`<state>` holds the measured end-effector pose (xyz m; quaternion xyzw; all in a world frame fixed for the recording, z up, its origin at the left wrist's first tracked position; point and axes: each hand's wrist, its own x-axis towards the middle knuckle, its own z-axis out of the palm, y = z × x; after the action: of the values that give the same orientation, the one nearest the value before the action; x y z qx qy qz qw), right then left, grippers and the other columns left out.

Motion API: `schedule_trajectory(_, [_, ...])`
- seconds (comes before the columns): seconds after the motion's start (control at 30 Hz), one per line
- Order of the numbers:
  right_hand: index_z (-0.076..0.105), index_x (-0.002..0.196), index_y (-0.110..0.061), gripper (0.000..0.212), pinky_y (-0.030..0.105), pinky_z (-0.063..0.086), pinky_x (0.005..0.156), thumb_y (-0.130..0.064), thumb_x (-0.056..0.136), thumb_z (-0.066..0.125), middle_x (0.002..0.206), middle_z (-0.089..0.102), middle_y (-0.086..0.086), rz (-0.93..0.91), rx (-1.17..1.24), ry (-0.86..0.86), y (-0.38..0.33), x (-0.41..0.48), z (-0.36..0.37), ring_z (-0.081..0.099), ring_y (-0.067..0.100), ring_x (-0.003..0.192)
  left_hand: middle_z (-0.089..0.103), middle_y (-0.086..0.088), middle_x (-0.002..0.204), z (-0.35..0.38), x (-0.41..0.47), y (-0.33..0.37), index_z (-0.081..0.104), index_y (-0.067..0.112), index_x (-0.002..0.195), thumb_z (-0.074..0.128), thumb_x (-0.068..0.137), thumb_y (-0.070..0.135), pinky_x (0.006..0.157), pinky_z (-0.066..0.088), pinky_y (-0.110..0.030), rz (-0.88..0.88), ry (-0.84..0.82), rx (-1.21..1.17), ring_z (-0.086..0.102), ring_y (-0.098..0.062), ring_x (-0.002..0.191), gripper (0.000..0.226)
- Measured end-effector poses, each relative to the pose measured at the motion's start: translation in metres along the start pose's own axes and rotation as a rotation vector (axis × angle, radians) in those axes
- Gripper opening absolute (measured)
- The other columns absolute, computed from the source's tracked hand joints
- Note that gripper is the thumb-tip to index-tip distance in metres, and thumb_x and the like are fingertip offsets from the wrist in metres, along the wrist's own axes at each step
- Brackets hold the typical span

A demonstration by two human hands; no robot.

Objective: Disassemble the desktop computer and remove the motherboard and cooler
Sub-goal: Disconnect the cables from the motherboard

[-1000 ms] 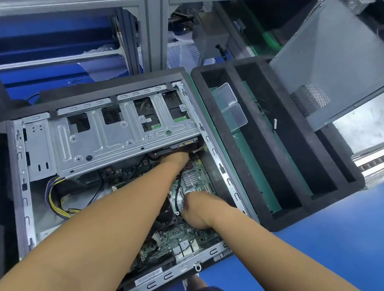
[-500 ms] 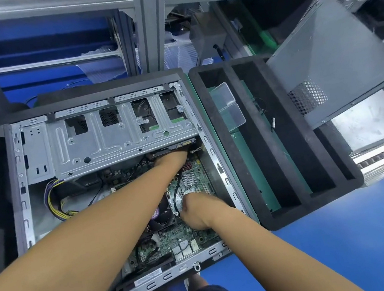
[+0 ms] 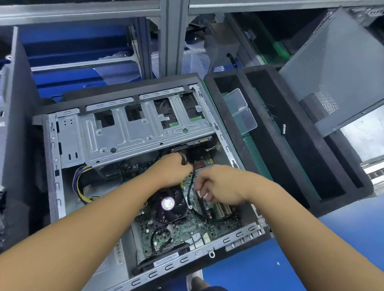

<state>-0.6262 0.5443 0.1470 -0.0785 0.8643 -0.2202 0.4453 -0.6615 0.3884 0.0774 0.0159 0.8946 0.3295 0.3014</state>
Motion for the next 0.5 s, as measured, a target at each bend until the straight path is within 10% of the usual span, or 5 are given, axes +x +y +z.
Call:
schedule_trajectory(0.17, [0.063, 0.117, -0.021, 0.046, 0.025, 0.042, 0.077, 0.006, 0.091, 0.038, 0.102, 0.054, 0.0, 0.019, -0.239, 0.011, -0.006, 0.002, -0.008, 0.056, 0.023, 0.093, 0.041, -0.001, 0.057, -0.009, -0.021, 0.015, 0.044, 0.013, 0.06, 0.056, 0.094, 0.047, 0.05, 0.029, -0.028, -0.038, -0.092, 0.151, 0.037, -0.019, 0.051, 0.049])
schedule_trajectory(0.33, [0.06, 0.086, -0.017, 0.032, 0.034, 0.056, 0.074, 0.007, 0.087, 0.039, 0.081, 0.064, 0.001, 0.003, -0.222, 0.069, -0.006, -0.011, -0.019, 0.063, 0.014, 0.069, 0.04, 0.002, 0.069, -0.011, -0.043, 0.043, 0.053, 0.017, 0.083, 0.061, 0.094, 0.045, 0.062, 0.038, -0.033, 0.036, 0.073, 0.671, 0.05, -0.024, 0.071, 0.031])
schedule_trajectory(0.5, [0.056, 0.074, -0.01, 0.024, 0.036, 0.053, 0.069, -0.004, 0.091, 0.041, 0.084, 0.065, 0.016, -0.006, -0.343, 0.216, -0.003, -0.021, -0.025, 0.062, 0.036, 0.078, 0.064, -0.005, 0.089, 0.012, -0.047, 0.062, 0.061, 0.02, 0.084, 0.06, 0.087, 0.05, 0.069, 0.047, -0.031, 0.269, -0.189, 0.431, 0.056, -0.023, 0.077, 0.03])
